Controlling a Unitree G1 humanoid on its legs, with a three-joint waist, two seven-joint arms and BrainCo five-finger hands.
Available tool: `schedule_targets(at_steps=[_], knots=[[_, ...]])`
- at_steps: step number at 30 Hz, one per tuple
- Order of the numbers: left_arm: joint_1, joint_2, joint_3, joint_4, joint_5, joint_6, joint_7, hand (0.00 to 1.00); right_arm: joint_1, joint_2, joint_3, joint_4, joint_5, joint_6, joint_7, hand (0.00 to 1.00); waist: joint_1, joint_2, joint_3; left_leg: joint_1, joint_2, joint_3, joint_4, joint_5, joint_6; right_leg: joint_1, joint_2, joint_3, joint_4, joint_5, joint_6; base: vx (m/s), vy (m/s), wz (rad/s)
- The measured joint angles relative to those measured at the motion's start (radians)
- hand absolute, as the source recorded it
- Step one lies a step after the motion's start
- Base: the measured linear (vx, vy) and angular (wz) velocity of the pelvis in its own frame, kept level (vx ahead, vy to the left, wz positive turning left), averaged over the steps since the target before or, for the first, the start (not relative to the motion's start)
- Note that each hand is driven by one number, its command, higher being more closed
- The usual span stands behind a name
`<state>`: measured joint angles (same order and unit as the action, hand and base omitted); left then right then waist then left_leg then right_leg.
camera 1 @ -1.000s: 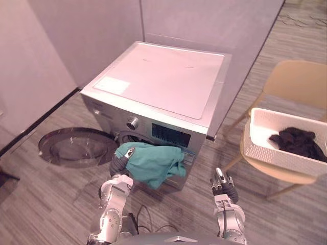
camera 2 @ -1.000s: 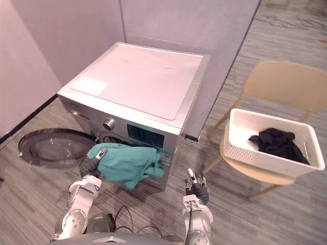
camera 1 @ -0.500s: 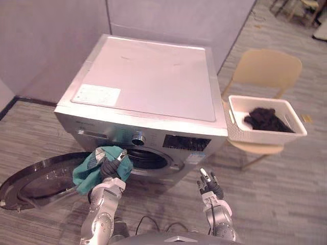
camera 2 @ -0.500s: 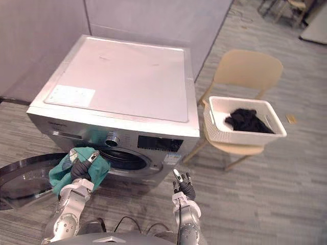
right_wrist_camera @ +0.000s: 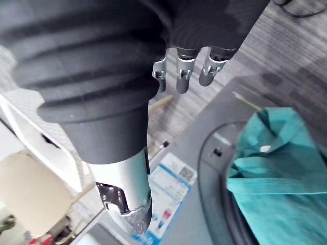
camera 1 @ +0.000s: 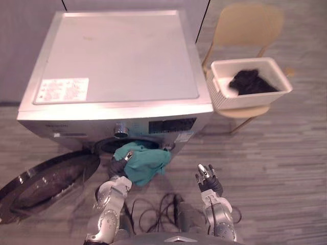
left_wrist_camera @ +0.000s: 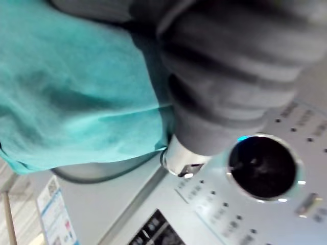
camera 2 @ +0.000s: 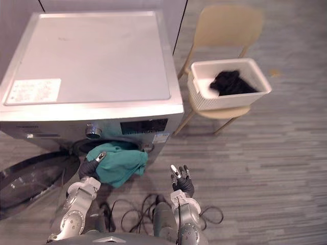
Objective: Pick up the laundry basket with both hands and put the clothes into the washing machine.
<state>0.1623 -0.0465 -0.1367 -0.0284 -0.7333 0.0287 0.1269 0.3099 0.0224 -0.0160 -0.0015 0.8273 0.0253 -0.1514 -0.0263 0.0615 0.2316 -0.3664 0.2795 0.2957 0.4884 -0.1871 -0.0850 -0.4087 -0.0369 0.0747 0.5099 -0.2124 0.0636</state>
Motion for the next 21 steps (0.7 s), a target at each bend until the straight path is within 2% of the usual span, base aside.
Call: schedule_targets(at_steps=[2, 3, 5, 7, 10, 14, 19, 21], knots=[[-0.035, -0.007, 0.012, -0.023, 0.003, 0.0, 0.002, 1.0, 0.003, -0.003, 0.005, -0.028, 0.002, 0.0, 0.0, 0.0, 0.003, -0.012, 0.039, -0.095, 0.007, -0.039, 0.09, -0.011, 0.005, -0.102, 0.001, -0.007, 0.14, -0.058, -0.02, -0.13, -0.156, 0.41], [-0.04, -0.008, 0.027, -0.044, 0.003, -0.002, 0.004, 1.0, -0.002, -0.004, 0.005, -0.055, 0.002, -0.001, -0.001, 0.0, 0.008, -0.02, 0.062, -0.132, 0.019, -0.049, 0.124, -0.031, -0.006, -0.144, 0.003, -0.008, 0.189, -0.086, -0.025, -0.12, -0.112, 0.14], [-0.05, -0.009, 0.04, -0.044, 0.001, -0.003, 0.012, 1.0, -0.003, -0.01, 0.003, -0.092, 0.004, -0.009, -0.002, 0.0, 0.019, -0.029, 0.098, -0.177, 0.029, -0.052, 0.161, -0.048, -0.002, -0.196, 0.007, -0.006, 0.239, -0.11, -0.029, -0.12, -0.079, -0.06], [-0.054, -0.01, 0.049, -0.039, -0.001, -0.003, 0.026, 1.0, -0.003, -0.024, 0.003, -0.103, 0.015, -0.018, -0.002, 0.0, 0.015, -0.031, 0.107, -0.239, 0.032, -0.056, 0.194, -0.062, -0.01, -0.262, 0.008, -0.002, 0.273, -0.127, -0.029, -0.11, -0.033, -0.05], [-0.093, -0.011, 0.068, -0.038, -0.007, -0.003, 0.053, 1.0, -0.005, -0.023, 0.004, -0.104, 0.041, -0.022, -0.006, 0.0, 0.017, -0.03, 0.155, -0.302, 0.046, -0.048, 0.242, -0.087, -0.01, -0.319, 0.016, 0.011, 0.288, -0.13, -0.023, -0.01, 0.049, -0.15], [-0.183, -0.01, 0.119, -0.038, -0.009, -0.012, 0.094, 1.0, -0.019, 0.001, 0.007, -0.117, 0.051, -0.032, -0.014, 0.0, 0.019, -0.035, 0.182, -0.368, 0.062, -0.035, 0.313, -0.12, -0.006, -0.386, 0.027, 0.04, 0.317, -0.125, -0.007, 0.07, 0.072, -0.21], [-0.409, 0.037, 0.184, -0.025, -0.015, -0.051, 0.151, 1.0, -0.044, 0.026, 0.004, -0.143, 0.09, -0.055, -0.036, 0.0, 0.018, -0.055, 0.25, -0.442, 0.08, -0.01, 0.38, -0.137, 0.01, -0.471, 0.039, 0.074, 0.354, -0.111, 0.022, 0.07, 0.057, -0.19], [-0.566, 0.107, 0.235, 0.046, -0.036, -0.066, 0.178, 1.0, -0.046, 0.026, 0.004, -0.143, 0.113, -0.073, -0.043, 0.0, 0.009, -0.068, 0.279, -0.474, 0.11, 0.01, 0.418, -0.164, 0.009, -0.516, 0.062, 0.089, 0.373, -0.109, 0.026, 0.05, 0.018, -0.46]])
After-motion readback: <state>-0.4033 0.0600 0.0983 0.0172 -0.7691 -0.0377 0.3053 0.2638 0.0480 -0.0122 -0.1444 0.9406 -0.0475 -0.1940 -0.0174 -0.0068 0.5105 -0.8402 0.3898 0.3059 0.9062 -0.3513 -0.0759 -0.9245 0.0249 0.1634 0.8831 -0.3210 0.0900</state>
